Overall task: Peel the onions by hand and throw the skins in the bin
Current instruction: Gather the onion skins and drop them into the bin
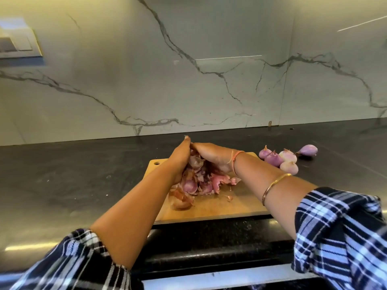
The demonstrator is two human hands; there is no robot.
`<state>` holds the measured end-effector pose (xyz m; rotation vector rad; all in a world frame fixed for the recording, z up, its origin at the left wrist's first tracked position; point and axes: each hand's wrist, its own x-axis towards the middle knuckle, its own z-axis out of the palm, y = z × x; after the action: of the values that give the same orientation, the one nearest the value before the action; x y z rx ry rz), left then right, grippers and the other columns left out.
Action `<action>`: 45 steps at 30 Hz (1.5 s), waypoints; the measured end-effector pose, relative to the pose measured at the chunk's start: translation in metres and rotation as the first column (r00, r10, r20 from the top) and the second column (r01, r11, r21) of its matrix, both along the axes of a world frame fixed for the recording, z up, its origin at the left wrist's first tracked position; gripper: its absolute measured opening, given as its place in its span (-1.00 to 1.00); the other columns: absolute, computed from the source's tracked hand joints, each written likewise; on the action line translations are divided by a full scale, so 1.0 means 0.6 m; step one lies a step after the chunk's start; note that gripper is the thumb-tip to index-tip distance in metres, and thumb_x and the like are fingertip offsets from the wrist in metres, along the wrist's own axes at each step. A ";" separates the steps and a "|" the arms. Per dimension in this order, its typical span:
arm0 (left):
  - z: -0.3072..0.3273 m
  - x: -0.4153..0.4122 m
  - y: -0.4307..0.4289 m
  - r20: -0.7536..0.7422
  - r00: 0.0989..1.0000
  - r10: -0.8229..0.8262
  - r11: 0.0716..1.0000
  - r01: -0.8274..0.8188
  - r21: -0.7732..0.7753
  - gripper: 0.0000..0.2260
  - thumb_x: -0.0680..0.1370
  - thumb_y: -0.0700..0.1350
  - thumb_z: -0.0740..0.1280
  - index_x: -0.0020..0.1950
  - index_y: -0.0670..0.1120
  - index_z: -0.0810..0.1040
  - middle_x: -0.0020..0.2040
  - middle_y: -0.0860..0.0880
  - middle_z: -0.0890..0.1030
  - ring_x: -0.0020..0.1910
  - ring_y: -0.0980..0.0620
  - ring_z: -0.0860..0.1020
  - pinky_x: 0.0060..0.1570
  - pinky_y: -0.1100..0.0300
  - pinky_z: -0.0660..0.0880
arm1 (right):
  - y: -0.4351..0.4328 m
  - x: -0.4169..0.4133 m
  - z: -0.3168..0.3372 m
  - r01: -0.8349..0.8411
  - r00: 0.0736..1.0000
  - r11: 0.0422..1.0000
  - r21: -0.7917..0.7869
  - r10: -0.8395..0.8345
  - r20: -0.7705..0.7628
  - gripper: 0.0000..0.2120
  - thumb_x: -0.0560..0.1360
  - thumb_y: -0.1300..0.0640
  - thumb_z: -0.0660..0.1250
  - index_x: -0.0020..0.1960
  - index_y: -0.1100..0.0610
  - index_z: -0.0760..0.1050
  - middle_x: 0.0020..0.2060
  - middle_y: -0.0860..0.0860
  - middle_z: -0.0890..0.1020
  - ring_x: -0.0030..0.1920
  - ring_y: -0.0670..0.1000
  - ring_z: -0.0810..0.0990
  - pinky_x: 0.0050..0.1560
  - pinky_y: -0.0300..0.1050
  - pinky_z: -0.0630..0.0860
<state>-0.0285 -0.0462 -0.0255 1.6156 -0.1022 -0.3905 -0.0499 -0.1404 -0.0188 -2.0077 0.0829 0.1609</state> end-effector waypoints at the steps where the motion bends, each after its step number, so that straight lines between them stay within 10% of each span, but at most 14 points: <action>1: 0.002 -0.002 0.000 0.007 1.000 -0.021 1.000 0.022 -0.006 -0.45 0.64 0.20 -0.02 0.15 -0.22 0.52 0.04 -0.20 0.61 -0.01 -0.10 0.57 0.05 0.08 0.47 | 0.001 -0.001 0.005 -0.006 1.000 1.000 0.031 0.007 -0.013 -0.60 0.63 -0.12 0.03 0.00 0.10 0.54 0.09 0.17 0.63 0.09 0.09 0.58 0.33 0.06 0.42; 5: 0.010 -0.001 0.003 -0.010 0.986 -0.165 0.985 0.165 -0.045 -0.40 0.61 0.28 -0.10 0.02 -0.16 0.51 0.07 -0.18 0.58 0.04 -0.10 0.55 -0.03 0.08 0.48 | -0.003 0.007 0.021 0.007 0.999 0.994 0.109 -0.003 -0.035 -0.56 0.63 -0.15 0.01 -0.06 0.14 0.51 0.03 0.17 0.64 -0.03 0.08 0.58 0.15 -0.01 0.49; 12: 0.030 0.012 0.005 0.054 0.963 -0.263 0.960 0.267 -0.089 -0.29 0.57 0.34 -0.17 0.40 -0.15 0.36 0.22 -0.15 0.52 0.12 -0.07 0.52 -0.08 0.14 0.47 | 0.000 0.007 0.044 0.043 0.998 0.976 0.212 -0.051 0.034 -0.57 0.63 -0.13 0.01 -0.17 0.12 0.45 -0.27 0.06 0.54 -0.27 -0.02 0.51 -0.32 -0.18 0.39; 17: 0.035 0.012 -0.001 0.044 0.981 -0.191 0.957 0.196 -0.213 -0.29 0.57 0.35 -0.13 0.39 -0.16 0.38 0.27 -0.16 0.51 0.10 -0.06 0.51 0.00 0.08 0.44 | 0.007 0.008 0.046 0.074 0.995 0.943 0.325 -0.094 0.045 -0.51 0.61 -0.20 0.08 0.20 0.17 0.50 0.03 0.16 0.60 0.07 0.13 0.57 0.09 -0.02 0.50; 21: 0.025 0.013 -0.006 0.005 0.999 0.033 0.939 -0.029 -0.343 -0.41 0.59 0.30 -0.04 0.11 -0.14 0.53 0.13 -0.22 0.59 0.00 -0.11 0.57 0.03 0.01 0.49 | 0.014 -0.001 0.036 0.088 0.987 0.917 0.390 -0.133 0.089 -0.63 0.64 -0.11 0.07 -0.03 0.11 0.52 -0.12 0.13 0.61 -0.09 0.08 0.59 -0.04 -0.08 0.52; 29: 0.010 0.000 0.021 0.187 0.973 0.135 0.987 -0.114 -0.114 -0.58 0.65 0.16 -0.02 0.16 -0.02 0.53 0.12 -0.22 0.60 0.14 -0.18 0.56 0.24 -0.08 0.45 | 0.011 -0.008 0.015 0.195 0.922 0.981 0.014 -0.188 0.338 -0.71 0.61 0.00 0.17 0.21 0.16 0.46 0.05 0.08 0.61 0.10 0.06 0.57 0.16 -0.03 0.49; 32: 0.002 -0.002 0.046 0.265 0.964 0.018 0.998 -0.033 0.053 -0.55 0.65 0.17 -0.06 -0.04 0.02 0.57 -0.01 -0.08 0.61 0.07 -0.05 0.56 0.28 -0.04 0.41 | -0.014 -0.026 0.011 0.137 0.930 0.981 -0.139 -0.078 0.360 -0.71 0.60 0.02 0.22 0.08 0.20 0.60 -0.01 0.11 0.66 0.05 0.06 0.61 0.09 -0.07 0.47; 37: -0.012 -0.010 0.082 0.274 0.953 -0.128 0.952 0.040 0.304 -0.41 0.56 0.35 -0.11 0.15 0.10 0.61 0.30 -0.06 0.53 0.34 -0.05 0.41 0.44 -0.05 0.17 | -0.053 -0.050 -0.015 0.053 0.945 0.974 -0.219 0.022 0.326 -0.64 0.58 -0.10 0.23 -0.08 0.16 0.63 -0.23 0.05 0.68 -0.10 0.02 0.62 0.02 -0.11 0.46; 40: -0.024 -0.023 0.084 0.201 0.974 -0.104 0.970 0.054 0.238 -0.43 0.58 0.30 -0.04 0.30 -0.02 0.51 0.29 -0.01 0.52 0.27 0.02 0.46 0.30 0.12 0.28 | -0.050 -0.060 -0.044 0.037 0.950 0.982 -0.187 0.024 0.310 -0.71 0.59 -0.17 0.17 -0.10 -0.05 0.57 -0.23 -0.18 0.65 -0.07 -0.10 0.59 0.03 -0.13 0.45; 43: -0.034 -0.037 0.064 0.201 0.977 -0.069 0.991 0.045 0.126 -0.53 0.64 0.18 0.00 -0.03 -0.05 0.61 -0.15 0.03 0.70 -0.20 0.16 0.64 -0.11 0.34 0.52 | -0.027 -0.065 -0.060 0.108 0.933 0.979 -0.170 -0.041 0.357 -0.65 0.58 -0.23 0.11 0.05 -0.01 0.52 -0.05 -0.07 0.66 -0.03 -0.04 0.60 -0.01 -0.14 0.49; 45: -0.038 -0.043 0.044 0.219 0.975 -0.025 0.995 0.002 0.103 -0.43 0.55 0.33 0.01 0.10 -0.08 0.58 -0.09 -0.03 0.69 -0.09 0.06 0.65 0.06 0.18 0.55 | -0.007 -0.064 -0.060 0.151 0.925 0.981 -0.119 -0.098 0.367 -0.63 0.59 -0.23 0.08 0.08 0.05 0.44 -0.17 -0.01 0.64 -0.16 -0.03 0.59 -0.19 -0.20 0.45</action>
<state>-0.0542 -0.0195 -0.0481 1.7568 -0.2649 -0.2288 -0.0884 -0.1446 -0.0549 -2.1381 -0.0115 -0.3045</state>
